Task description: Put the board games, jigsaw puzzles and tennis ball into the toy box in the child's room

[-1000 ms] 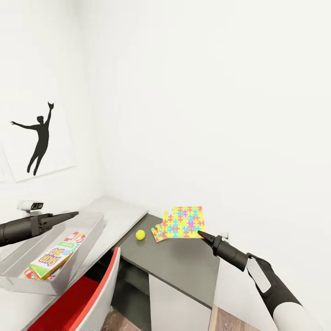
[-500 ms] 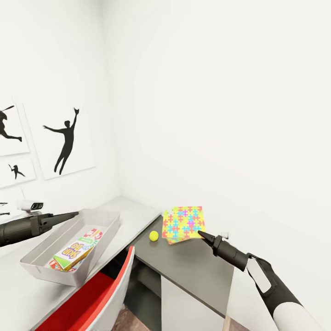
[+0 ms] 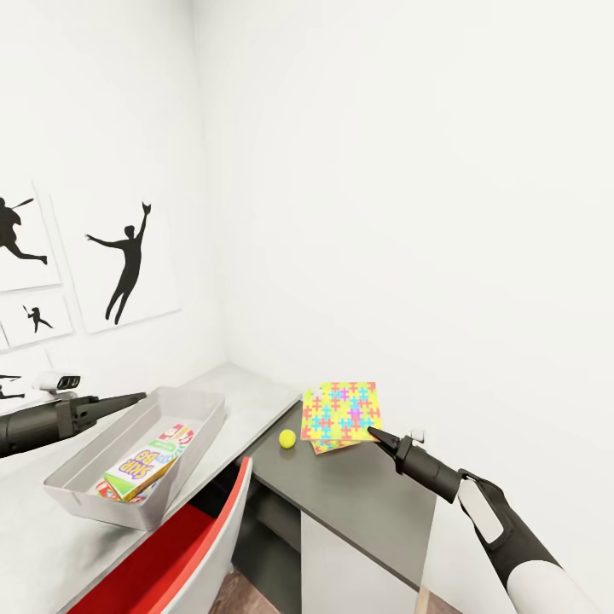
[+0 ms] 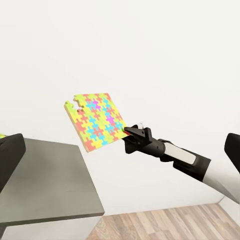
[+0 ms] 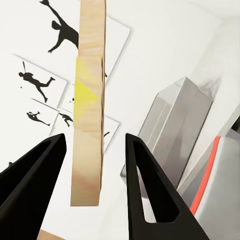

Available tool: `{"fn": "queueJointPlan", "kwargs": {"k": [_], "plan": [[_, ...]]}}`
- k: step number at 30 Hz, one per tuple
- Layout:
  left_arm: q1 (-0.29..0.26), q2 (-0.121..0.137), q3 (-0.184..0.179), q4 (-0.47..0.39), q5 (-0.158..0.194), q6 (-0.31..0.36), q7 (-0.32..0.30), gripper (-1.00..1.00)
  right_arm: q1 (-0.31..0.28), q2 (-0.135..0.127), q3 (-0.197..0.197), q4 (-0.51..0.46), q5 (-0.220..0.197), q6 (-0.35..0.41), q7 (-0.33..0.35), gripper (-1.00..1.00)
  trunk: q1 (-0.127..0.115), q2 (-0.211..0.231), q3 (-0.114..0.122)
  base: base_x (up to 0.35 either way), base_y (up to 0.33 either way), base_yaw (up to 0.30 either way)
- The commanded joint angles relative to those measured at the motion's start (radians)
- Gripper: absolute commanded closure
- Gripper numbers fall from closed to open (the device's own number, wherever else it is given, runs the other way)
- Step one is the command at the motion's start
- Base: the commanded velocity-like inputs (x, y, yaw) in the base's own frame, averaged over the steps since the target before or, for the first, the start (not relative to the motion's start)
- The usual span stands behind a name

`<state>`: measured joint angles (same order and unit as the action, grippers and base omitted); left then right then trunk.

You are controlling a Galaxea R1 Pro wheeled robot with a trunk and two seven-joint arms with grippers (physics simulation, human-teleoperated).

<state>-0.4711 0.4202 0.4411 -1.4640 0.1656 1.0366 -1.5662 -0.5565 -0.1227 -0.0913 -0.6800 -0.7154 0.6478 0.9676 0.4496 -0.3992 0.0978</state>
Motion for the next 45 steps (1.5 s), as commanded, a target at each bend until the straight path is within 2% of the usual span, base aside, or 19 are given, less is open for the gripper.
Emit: {"fn": "queueJointPlan", "kwargs": {"k": [1, 21, 41, 45], "plan": [[0.0, 0.0, 0.0, 0.0, -0.001, 0.011, -0.005, -1.0, 0.0, 0.0, -0.001, 0.0, -0.004, 0.006, 0.0, 1.0, 0.0, -0.001, 0.0, 0.0, 0.0, 0.0], [0.0, -0.001, -0.001, 0.001, 0.0, 0.011, -0.005, -1.0, 0.0, 0.001, -0.001, -0.002, -0.004, 0.004, -0.004, 1.0, 0.0, -0.001, 0.0, 0.0, 0.0, 0.006], [0.001, -0.001, 0.001, 0.001, 0.0, 0.011, -0.005, -1.0, 0.0, 0.002, 0.002, -0.003, 0.001, 0.005, -0.004, 1.0, 0.0, -0.001, 0.0, 0.0, 0.0, 0.275], [0.001, 0.0, 0.001, 0.001, 0.0, 0.011, -0.005, -1.0, 0.0, 0.001, 0.001, -0.052, -0.002, 0.008, -0.005, 1.0, 0.0, -0.001, 0.0, 0.0, 0.0, 0.291]]}}
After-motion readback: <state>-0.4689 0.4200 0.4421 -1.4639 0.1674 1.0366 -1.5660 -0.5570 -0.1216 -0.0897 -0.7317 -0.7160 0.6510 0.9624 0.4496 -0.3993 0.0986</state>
